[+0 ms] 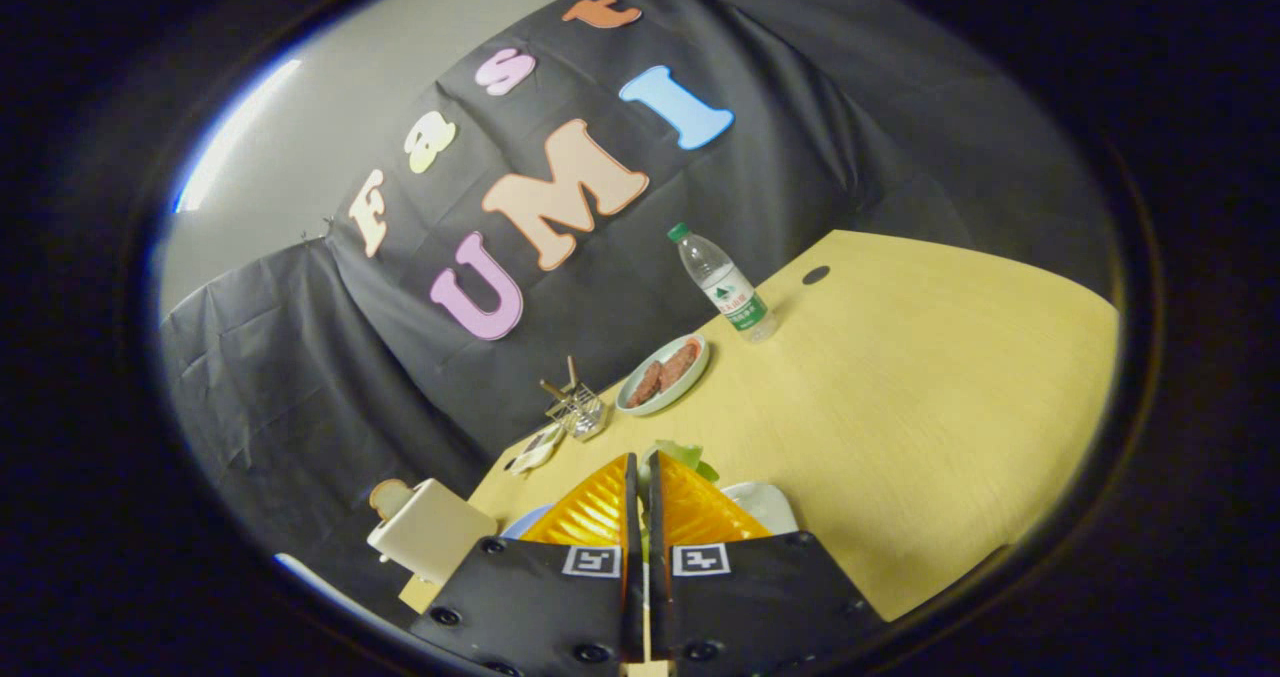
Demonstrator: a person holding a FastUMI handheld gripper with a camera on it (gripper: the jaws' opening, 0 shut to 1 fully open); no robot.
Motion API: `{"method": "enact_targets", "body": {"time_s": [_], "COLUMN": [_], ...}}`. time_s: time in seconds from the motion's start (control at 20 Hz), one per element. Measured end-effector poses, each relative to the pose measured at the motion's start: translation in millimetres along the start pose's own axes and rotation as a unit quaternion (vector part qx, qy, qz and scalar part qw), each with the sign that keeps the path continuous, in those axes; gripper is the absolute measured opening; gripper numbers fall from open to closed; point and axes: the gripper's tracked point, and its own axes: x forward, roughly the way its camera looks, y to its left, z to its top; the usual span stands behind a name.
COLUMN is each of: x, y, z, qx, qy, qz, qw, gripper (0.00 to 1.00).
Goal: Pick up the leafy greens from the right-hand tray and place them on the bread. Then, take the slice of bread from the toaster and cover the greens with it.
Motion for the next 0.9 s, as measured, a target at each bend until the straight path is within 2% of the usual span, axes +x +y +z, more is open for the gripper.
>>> {"method": "enact_targets", "body": {"time_s": [0.4,0.75,0.9], "x": [8.1,32.0,46.5], "y": [67.6,139.9,178.7], "z": [-9.1,-51.4,-83.2], "qx": [0.024,0.032,0.056], "qy": [-0.006,0.025,0.051], "qz": [0.061,0.109,0.145], "qw": [0.998,0.993,0.987], "gripper": [0.05,0.05,0.05]}}
